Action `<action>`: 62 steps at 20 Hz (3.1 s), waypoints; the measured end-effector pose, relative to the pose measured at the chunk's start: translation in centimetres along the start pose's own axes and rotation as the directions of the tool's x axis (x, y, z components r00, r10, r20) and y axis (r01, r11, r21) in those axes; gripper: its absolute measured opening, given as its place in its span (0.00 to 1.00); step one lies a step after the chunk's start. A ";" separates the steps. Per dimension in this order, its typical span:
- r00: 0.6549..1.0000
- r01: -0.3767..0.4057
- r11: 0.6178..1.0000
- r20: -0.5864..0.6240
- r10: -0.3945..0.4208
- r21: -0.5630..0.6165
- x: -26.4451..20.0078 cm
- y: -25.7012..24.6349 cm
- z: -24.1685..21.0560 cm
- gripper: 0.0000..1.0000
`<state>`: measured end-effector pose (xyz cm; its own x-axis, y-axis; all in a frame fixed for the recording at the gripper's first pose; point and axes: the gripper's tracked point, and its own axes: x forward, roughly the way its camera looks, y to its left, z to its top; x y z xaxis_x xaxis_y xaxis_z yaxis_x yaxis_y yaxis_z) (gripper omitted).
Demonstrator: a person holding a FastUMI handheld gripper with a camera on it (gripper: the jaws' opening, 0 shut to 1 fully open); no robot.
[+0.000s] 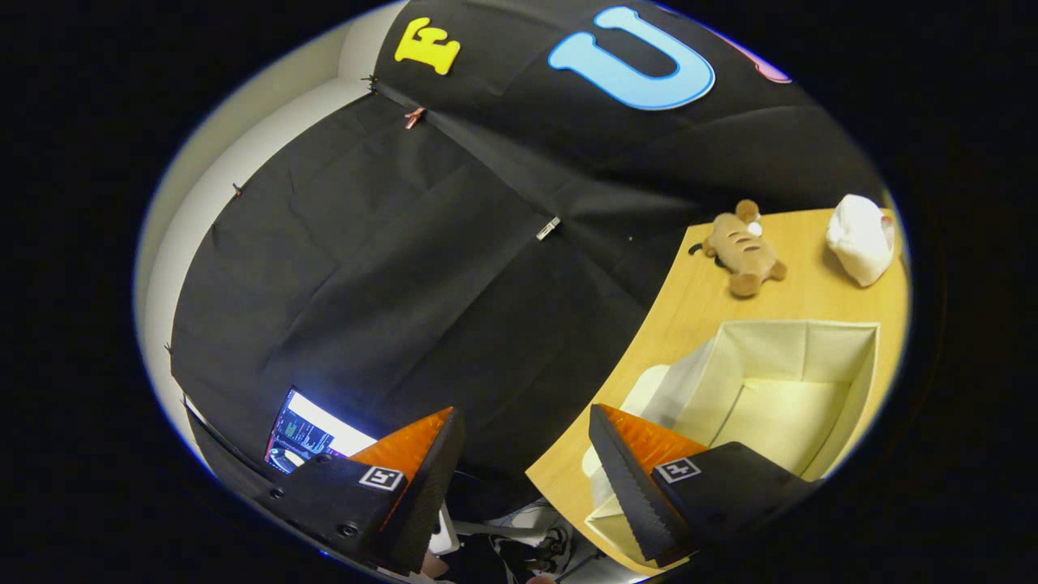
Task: Open the storage box then place both shoes into the box .Put the left shoe in first, then the right shoe, with the right side of both shoes facing outward in a uniform manner.
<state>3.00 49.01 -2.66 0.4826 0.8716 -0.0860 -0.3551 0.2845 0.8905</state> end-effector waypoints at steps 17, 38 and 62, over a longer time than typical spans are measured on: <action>0.826 0.544 0.818 0.289 -0.483 -0.188 -28.0 -13.0 0.6 0.96; 0.467 0.864 0.457 -0.001 -0.884 -0.209 -35.0 -41.0 -11.8 0.69; 0.528 0.845 0.534 0.122 -0.840 0.022 -31.9 -28.8 -1.0 0.06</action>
<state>-2.93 13.41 -25.99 0.6506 0.1728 -0.7395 0.2359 0.8796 0.4131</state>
